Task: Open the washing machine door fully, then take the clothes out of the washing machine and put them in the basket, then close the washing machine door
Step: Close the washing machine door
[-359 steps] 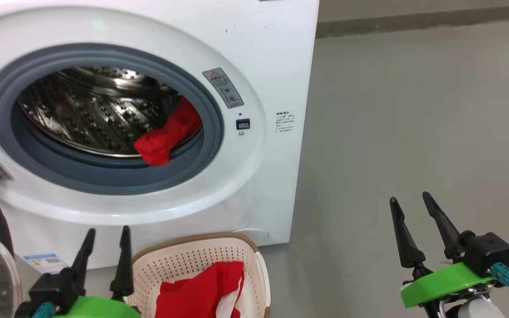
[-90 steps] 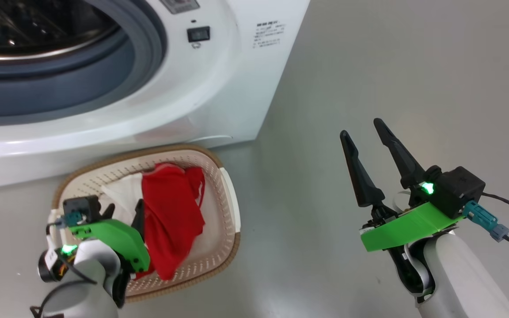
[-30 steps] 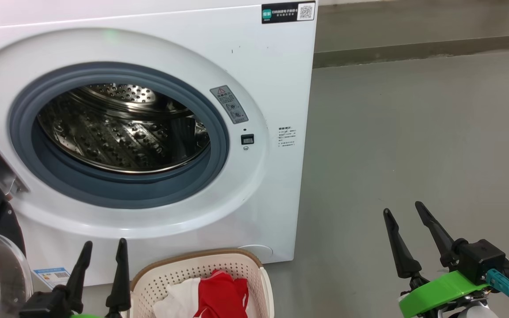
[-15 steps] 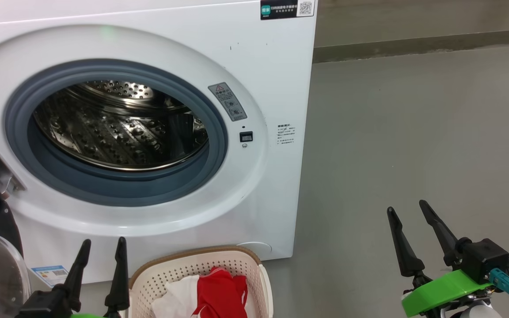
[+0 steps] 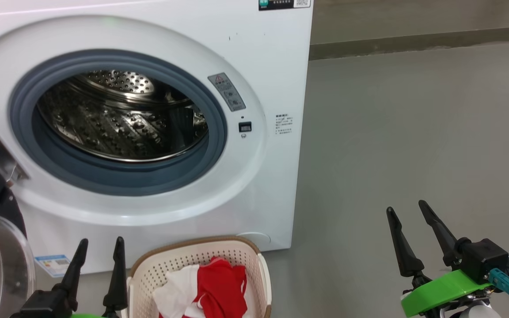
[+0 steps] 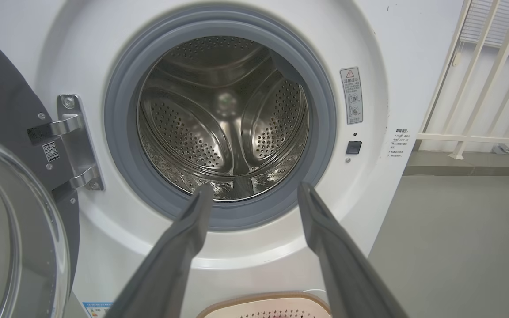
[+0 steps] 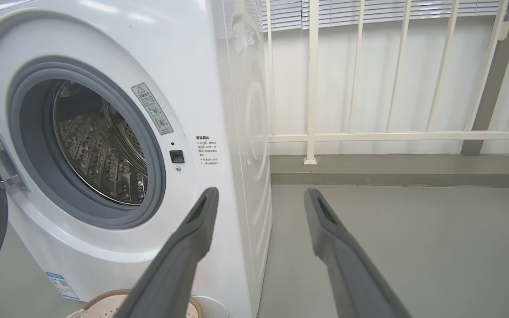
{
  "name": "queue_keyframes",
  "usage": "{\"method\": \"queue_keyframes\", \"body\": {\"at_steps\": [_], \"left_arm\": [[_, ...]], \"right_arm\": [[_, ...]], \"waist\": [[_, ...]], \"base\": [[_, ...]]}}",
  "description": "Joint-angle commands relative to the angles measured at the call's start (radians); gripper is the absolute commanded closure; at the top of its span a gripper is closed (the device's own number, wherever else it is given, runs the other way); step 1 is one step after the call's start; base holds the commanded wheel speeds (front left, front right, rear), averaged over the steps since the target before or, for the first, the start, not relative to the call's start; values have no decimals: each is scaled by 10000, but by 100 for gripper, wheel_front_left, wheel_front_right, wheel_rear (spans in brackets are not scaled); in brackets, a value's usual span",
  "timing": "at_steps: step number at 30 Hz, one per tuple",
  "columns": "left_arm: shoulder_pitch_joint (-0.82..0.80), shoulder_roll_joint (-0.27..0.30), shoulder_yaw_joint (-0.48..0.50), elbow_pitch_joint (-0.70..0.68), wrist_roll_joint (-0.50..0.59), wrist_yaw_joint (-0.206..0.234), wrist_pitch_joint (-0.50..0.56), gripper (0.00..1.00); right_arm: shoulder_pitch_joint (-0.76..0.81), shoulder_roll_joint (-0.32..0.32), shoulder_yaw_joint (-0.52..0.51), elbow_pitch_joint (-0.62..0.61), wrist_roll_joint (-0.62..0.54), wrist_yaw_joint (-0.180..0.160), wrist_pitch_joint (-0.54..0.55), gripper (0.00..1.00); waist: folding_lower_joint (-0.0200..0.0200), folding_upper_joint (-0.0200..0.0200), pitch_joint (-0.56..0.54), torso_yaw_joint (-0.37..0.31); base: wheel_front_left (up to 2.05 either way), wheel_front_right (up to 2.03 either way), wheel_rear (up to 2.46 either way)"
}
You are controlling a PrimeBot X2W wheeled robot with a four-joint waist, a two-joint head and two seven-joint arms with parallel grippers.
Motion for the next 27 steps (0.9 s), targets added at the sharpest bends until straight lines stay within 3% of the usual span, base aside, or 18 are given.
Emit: {"method": "queue_keyframes", "body": {"at_steps": [1,14,27], "left_arm": [[-211,97,358,-252,146,-7,-91,0],[-167,123,121,-320,85,-90,-91,0],[-130,115,138,-526,119,-123,-91,0]], "right_arm": [[-187,-28,210,-233,-122,63,-65,0],[-195,-59,196,-195,-41,63,-65,0],[-185,-85,222,-174,-53,63,-65,0]], "waist": [[0,0,-3,9],[0,0,5,24],[0,0,26,93]], "base": [[-176,176,0],[-170,170,0],[-21,21,0]]}}
